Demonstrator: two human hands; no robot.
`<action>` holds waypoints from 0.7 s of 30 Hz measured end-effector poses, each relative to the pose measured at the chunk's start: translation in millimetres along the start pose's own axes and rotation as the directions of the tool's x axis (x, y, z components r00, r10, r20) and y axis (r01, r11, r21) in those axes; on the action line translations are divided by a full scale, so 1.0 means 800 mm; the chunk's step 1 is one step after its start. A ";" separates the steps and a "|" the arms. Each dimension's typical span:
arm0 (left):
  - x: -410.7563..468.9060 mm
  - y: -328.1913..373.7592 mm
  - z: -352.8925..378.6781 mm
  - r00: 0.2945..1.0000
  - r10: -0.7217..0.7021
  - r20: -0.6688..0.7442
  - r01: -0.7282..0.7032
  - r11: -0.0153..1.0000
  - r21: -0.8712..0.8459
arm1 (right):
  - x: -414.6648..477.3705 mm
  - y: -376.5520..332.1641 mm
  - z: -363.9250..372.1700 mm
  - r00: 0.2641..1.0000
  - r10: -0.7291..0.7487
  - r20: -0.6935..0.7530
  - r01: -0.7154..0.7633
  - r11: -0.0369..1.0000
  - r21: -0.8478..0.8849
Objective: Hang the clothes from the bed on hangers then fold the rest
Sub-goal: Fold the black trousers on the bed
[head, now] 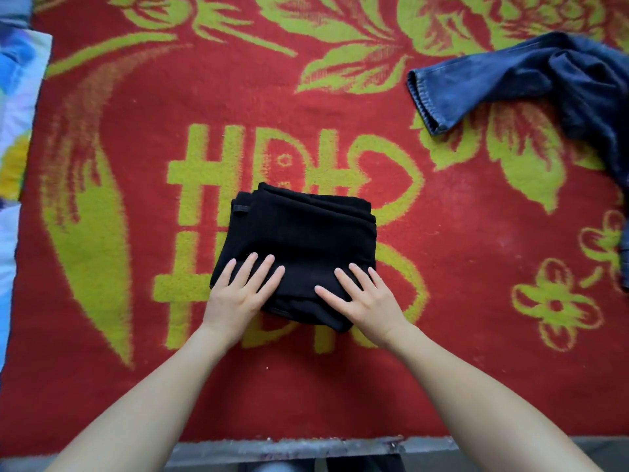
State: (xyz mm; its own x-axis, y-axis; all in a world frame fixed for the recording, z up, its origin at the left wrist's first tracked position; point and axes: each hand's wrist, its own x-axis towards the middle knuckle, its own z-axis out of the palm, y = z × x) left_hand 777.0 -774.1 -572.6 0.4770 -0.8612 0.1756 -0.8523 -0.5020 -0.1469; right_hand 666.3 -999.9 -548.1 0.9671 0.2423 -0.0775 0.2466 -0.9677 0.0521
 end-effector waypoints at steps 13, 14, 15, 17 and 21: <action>-0.052 0.024 -0.088 0.957 -0.288 -0.028 0.279 0.944 -0.177 | 0.028 -0.002 -0.154 0.880 -0.191 0.434 0.148 0.980 0.131; -0.059 0.029 -0.103 0.936 -0.346 0.059 0.350 0.907 -0.233 | 0.039 -0.003 -0.178 0.859 -0.226 0.459 0.181 0.973 0.140; -0.066 0.035 -0.118 0.900 -0.409 0.152 0.436 0.854 -0.284 | 0.052 -0.006 -0.201 0.847 -0.267 0.459 0.226 0.963 0.145; -0.079 0.053 -0.156 0.792 -0.547 0.272 0.611 0.708 -0.356 | 0.074 -0.023 -0.252 0.823 -0.361 0.439 0.350 0.931 0.108; -0.090 0.110 -0.209 0.626 -0.676 0.389 0.774 0.474 -0.420 | 0.092 -0.062 -0.341 0.743 -0.484 0.461 0.554 0.833 -0.018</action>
State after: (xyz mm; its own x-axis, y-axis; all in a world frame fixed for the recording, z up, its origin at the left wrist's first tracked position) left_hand 631.8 -743.0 -435.4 0.9582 -0.2306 -0.1694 -0.1255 -0.8708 0.4754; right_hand 742.2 -914.9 -284.6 0.5708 0.6166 -0.5422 0.7419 -0.6703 0.0187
